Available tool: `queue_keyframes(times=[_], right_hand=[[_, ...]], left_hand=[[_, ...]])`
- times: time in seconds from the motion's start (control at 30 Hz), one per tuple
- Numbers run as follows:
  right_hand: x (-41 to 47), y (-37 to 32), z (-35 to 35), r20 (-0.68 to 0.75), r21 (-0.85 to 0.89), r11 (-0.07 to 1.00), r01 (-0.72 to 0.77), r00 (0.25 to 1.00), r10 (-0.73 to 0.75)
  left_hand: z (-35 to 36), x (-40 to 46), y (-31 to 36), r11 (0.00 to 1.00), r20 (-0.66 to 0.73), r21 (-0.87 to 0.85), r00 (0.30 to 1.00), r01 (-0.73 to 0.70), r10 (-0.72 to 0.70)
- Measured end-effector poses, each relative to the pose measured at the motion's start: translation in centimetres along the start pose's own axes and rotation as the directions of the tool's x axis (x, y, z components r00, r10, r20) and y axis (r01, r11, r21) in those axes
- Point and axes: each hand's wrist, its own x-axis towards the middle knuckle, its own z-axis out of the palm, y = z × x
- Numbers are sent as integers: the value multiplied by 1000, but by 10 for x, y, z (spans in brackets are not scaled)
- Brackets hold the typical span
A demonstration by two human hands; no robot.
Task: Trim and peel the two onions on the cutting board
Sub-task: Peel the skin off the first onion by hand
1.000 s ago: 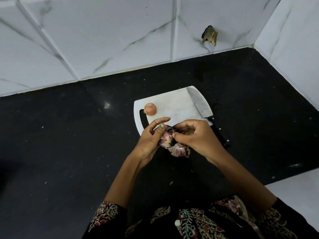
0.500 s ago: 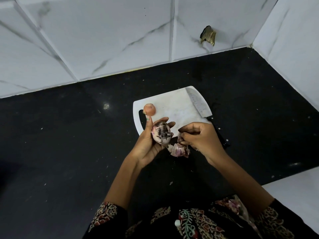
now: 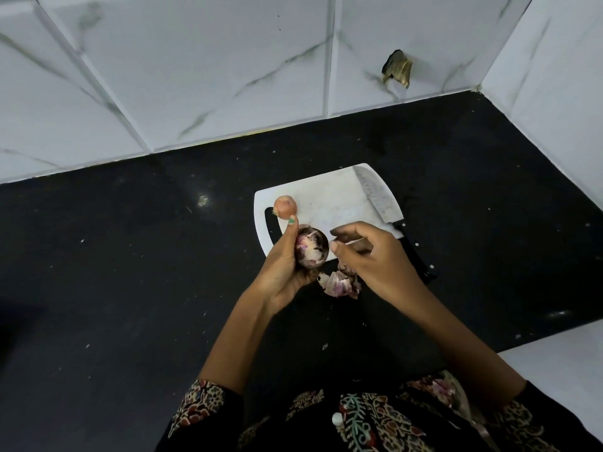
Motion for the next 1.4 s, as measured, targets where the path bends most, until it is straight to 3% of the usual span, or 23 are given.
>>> queue_keyframes(times=[0.17,0.47,0.8,1.17,1.4], right_hand=[[-1,-11,5,37,-23,999,28,999,-27],[4,-9,4,-4,-11,1000,5,1000,-5],[7,-6,2,12,-77,996,40,999,-39],[-4,-1,10,-97,121,990,70,994,-59],[1,11,19,-108,-61,996,59,992,-66]], left_hand=[[5,0,-1,985,29,143,995,-99,96],[13,-8,3,936,74,186,954,-300,291],[12,-7,-2,915,62,239,946,-324,319],[12,-1,-5,907,-20,187,921,-378,388],[13,-2,-8,895,-31,216,914,-389,405]])
